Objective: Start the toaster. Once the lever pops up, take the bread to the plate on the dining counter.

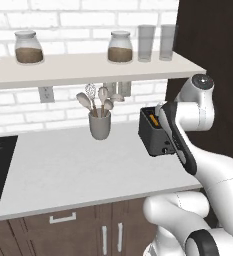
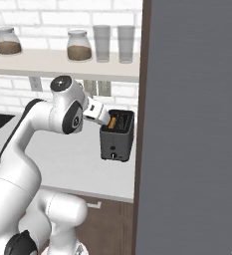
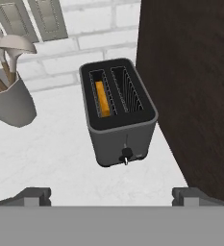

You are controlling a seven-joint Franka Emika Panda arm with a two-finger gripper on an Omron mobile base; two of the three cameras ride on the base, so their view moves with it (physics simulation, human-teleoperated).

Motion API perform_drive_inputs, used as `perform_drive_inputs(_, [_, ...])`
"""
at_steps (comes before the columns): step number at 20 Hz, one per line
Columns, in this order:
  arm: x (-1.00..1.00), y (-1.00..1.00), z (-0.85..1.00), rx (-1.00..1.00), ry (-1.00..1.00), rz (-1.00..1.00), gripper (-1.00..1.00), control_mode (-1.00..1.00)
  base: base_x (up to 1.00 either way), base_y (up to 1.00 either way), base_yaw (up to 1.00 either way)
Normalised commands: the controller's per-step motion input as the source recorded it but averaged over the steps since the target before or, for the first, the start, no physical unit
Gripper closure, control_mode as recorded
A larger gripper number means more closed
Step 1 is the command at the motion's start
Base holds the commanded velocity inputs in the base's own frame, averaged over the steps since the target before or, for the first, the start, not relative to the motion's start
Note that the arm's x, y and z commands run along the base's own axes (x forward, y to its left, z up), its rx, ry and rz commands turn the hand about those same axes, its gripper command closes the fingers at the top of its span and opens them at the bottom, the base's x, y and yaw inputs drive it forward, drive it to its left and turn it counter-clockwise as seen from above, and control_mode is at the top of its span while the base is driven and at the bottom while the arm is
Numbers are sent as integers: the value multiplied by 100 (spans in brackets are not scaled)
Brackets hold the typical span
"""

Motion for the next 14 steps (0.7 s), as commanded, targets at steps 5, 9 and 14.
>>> perform_drive_inputs(5, [0,0,0,0,0,0,-100,-100,0,0,0])
perform_drive_inputs(9, [0,0,0,0,0,0,-100,-100,0,0,0])
perform_drive_inputs(14, [0,0,0,0,0,0,-100,-100,0,0,0])
